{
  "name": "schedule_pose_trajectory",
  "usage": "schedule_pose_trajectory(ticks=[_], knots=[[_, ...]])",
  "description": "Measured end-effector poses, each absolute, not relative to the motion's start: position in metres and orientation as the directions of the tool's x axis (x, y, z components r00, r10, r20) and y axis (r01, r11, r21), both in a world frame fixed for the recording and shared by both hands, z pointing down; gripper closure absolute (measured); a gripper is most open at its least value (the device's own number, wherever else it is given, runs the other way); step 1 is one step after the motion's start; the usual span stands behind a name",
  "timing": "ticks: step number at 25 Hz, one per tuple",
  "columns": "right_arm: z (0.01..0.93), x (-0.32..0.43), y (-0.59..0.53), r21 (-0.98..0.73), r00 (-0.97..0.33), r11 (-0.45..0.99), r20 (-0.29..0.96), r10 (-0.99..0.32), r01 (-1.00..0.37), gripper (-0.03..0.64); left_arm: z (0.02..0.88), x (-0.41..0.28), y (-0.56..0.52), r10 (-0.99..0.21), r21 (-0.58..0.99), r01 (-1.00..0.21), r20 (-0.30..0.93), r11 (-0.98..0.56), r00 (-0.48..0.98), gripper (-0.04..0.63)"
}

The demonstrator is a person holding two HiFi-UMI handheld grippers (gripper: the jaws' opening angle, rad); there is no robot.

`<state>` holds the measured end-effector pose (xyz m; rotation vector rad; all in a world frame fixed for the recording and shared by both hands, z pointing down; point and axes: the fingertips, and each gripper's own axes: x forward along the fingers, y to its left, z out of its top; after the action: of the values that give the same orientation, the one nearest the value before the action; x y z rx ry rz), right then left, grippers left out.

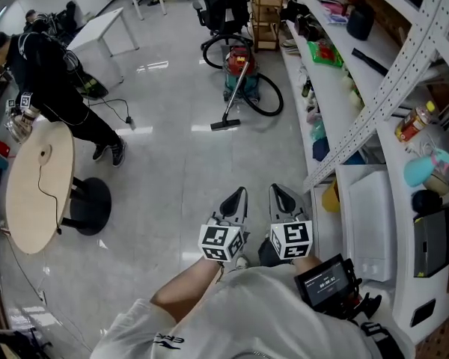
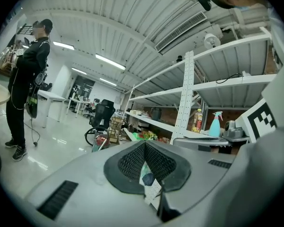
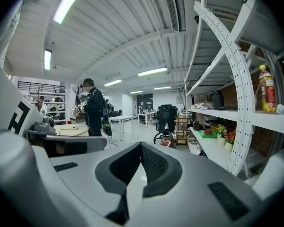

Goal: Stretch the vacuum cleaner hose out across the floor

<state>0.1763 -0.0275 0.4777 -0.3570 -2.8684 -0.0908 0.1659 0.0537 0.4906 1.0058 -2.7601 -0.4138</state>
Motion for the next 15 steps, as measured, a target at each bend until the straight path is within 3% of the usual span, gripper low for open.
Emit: schedule_pose_trajectory(ticks=[15], knots=[[0.471, -0.003, -0.097, -0.028, -0.92, 0.949, 0.24, 0.311, 0.313, 0.615, 0.475, -0.01, -0.019, -0.609, 0.285, -0.566, 0.088, 0.774, -0.788, 0.594]])
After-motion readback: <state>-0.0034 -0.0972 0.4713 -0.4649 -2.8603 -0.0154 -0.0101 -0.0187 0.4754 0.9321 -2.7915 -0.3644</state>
